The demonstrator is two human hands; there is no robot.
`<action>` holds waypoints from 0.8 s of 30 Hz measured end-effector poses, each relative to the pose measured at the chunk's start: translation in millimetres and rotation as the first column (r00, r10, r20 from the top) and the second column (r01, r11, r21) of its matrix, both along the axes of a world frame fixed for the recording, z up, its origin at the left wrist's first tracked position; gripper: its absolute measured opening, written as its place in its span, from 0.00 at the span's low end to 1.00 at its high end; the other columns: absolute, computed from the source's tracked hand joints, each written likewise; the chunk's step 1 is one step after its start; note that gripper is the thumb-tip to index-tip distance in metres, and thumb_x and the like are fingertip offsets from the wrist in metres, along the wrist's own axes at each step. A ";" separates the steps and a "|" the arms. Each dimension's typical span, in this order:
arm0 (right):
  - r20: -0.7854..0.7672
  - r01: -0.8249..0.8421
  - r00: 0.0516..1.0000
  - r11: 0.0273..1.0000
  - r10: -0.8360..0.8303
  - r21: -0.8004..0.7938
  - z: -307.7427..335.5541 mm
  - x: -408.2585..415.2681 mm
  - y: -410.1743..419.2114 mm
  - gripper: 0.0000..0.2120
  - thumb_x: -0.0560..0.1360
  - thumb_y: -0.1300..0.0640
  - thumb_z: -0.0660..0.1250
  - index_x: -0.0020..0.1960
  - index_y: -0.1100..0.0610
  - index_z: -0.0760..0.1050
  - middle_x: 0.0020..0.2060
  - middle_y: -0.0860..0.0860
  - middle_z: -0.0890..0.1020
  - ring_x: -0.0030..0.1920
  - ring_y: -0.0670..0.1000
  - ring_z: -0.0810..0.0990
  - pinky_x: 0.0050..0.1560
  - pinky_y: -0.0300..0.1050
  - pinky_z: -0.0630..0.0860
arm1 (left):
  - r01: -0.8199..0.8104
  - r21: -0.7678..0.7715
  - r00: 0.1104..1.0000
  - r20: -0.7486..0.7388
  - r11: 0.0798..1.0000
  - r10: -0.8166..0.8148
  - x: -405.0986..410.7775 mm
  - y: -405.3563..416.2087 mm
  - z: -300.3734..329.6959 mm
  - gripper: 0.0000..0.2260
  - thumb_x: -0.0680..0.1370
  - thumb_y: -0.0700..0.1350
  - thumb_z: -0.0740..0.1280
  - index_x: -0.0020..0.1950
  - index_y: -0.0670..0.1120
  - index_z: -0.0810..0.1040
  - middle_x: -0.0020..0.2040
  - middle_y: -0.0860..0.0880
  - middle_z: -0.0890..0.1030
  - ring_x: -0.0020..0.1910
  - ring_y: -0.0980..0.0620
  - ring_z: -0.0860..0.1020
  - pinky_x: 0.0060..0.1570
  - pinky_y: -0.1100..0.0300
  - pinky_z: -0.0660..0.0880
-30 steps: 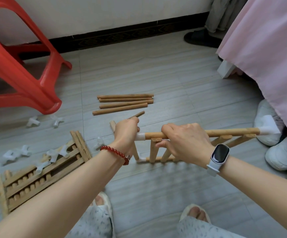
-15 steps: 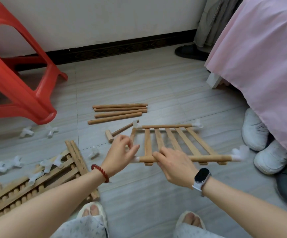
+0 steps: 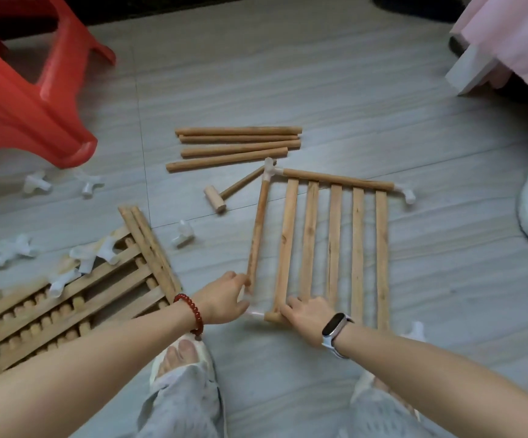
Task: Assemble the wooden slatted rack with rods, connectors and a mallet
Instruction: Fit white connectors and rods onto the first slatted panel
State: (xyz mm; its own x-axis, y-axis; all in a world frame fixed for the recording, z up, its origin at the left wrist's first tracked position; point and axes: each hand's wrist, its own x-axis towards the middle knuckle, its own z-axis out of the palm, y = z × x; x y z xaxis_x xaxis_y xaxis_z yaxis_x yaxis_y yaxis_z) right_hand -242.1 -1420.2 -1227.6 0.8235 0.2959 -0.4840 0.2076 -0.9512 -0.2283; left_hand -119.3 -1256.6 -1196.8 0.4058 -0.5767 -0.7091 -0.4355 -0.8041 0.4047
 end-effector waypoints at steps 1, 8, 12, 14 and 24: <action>-0.020 0.011 1.000 1.000 -0.011 -0.021 -9.9 -0.6 -1.0 0.18 0.76 0.68 0.53 0.65 0.63 0.68 0.54 0.61 0.76 0.53 0.60 0.78 0.36 0.46 0.63 | -0.016 0.007 1.000 0.015 1.000 0.015 3.5 6.5 -5.6 0.18 0.80 0.47 0.61 0.69 0.46 0.68 0.66 0.46 0.70 0.62 0.48 0.72 0.63 0.59 0.67; -0.196 0.146 0.970 0.989 -0.143 0.000 -29.3 8.1 -3.8 0.13 0.79 0.61 0.55 0.63 0.57 0.68 0.56 0.56 0.74 0.52 0.60 0.76 0.40 0.48 0.68 | -0.434 -0.178 0.838 0.281 0.883 0.468 54.6 54.4 -29.3 0.23 0.78 0.39 0.62 0.73 0.44 0.62 0.71 0.42 0.61 0.66 0.43 0.68 0.65 0.54 0.66; -0.180 0.244 0.954 0.970 -0.239 0.005 -33.1 12.7 -3.8 0.17 0.78 0.61 0.55 0.67 0.56 0.65 0.58 0.56 0.73 0.54 0.60 0.75 0.45 0.48 0.71 | -0.559 -0.201 0.727 0.347 0.804 0.592 102.0 64.2 -43.9 0.27 0.79 0.41 0.64 0.75 0.49 0.59 0.73 0.41 0.58 0.69 0.40 0.65 0.67 0.48 0.65; -0.181 0.245 0.954 0.970 -0.241 0.002 -36.1 10.9 -4.1 0.17 0.78 0.62 0.55 0.66 0.56 0.66 0.58 0.56 0.73 0.54 0.60 0.75 0.45 0.48 0.71 | -0.573 -0.145 0.747 0.313 0.807 0.587 112.5 64.1 -57.4 0.26 0.79 0.44 0.64 0.75 0.49 0.59 0.72 0.41 0.60 0.68 0.40 0.66 0.67 0.48 0.65; -0.160 0.278 0.949 0.960 -0.271 0.026 -31.7 31.4 -7.3 0.12 0.77 0.63 0.55 0.60 0.58 0.68 0.53 0.56 0.72 0.49 0.59 0.74 0.40 0.48 0.68 | -0.095 -0.032 0.979 0.176 0.995 0.099 97.7 52.6 -66.4 0.29 0.65 0.71 0.56 0.61 0.60 0.77 0.72 0.51 0.62 0.71 0.47 0.59 0.68 0.46 0.60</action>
